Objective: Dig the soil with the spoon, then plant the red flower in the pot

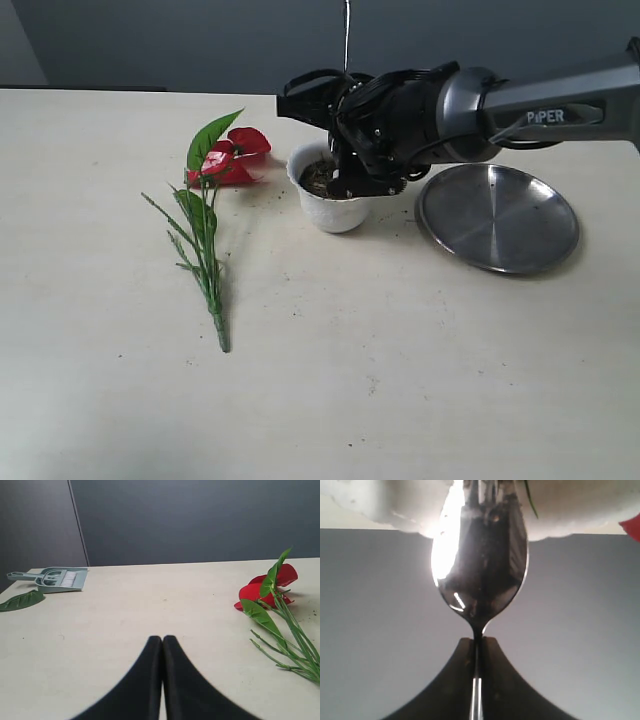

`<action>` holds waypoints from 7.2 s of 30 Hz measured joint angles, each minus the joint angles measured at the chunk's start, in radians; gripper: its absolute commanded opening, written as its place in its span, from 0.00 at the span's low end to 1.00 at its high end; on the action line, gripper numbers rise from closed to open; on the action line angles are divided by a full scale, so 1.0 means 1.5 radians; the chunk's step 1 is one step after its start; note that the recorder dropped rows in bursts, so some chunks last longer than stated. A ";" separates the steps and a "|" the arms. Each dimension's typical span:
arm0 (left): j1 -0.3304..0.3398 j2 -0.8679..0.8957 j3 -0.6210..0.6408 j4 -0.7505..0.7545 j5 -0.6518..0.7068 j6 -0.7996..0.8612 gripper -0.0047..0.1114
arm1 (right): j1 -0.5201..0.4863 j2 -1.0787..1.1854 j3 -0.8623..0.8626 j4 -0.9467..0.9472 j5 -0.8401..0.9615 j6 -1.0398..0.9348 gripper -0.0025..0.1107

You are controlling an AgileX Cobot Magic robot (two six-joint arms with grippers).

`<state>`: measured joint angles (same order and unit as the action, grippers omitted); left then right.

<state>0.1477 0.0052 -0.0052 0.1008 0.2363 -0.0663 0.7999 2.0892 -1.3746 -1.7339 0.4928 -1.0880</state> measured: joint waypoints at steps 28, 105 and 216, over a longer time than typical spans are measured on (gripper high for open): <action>0.000 0.000 0.000 0.000 0.000 0.000 0.04 | 0.000 0.046 -0.033 0.000 -0.024 -0.005 0.02; 0.000 0.000 0.000 0.000 0.000 0.000 0.04 | 0.039 0.023 0.017 -0.005 0.006 -0.040 0.02; 0.000 0.000 0.000 0.000 0.000 0.000 0.04 | 0.032 0.039 0.000 0.012 0.011 -0.043 0.02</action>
<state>0.1477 0.0052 -0.0052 0.1008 0.2363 -0.0663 0.8481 2.1478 -1.3747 -1.7156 0.5091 -1.1533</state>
